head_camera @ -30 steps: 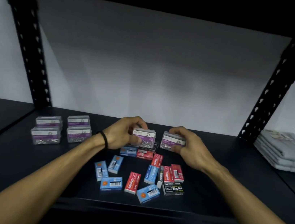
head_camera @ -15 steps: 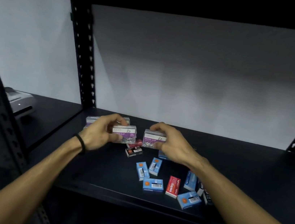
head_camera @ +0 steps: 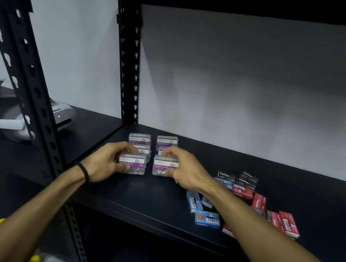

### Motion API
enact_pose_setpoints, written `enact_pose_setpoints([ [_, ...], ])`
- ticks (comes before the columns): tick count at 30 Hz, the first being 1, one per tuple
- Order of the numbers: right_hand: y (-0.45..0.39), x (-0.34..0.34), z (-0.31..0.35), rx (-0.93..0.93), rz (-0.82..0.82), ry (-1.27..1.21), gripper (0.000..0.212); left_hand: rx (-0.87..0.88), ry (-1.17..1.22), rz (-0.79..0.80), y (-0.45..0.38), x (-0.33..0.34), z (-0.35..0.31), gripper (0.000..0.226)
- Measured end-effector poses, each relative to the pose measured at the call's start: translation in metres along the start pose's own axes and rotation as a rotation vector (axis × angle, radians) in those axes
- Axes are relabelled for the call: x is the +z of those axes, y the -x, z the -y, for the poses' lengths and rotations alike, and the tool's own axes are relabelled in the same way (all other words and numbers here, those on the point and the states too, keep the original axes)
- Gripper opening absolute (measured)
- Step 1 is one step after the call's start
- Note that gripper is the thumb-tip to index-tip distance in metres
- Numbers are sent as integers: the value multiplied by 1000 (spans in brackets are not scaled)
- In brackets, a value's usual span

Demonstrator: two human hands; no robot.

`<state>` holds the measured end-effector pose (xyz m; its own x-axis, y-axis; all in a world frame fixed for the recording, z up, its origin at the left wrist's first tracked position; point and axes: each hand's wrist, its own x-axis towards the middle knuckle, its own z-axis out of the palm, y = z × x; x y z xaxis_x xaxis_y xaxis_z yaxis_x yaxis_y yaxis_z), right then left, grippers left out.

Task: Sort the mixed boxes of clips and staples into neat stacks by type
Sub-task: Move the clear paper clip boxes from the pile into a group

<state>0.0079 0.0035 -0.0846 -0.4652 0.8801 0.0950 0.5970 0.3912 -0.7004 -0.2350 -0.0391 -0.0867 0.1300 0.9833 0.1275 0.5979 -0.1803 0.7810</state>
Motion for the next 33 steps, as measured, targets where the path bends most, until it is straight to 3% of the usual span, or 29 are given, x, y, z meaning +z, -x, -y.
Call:
enact_pose_setpoints([
  [33,-5,19,-9,4,40,26,49,7,89,6,-3,5,22,39],
])
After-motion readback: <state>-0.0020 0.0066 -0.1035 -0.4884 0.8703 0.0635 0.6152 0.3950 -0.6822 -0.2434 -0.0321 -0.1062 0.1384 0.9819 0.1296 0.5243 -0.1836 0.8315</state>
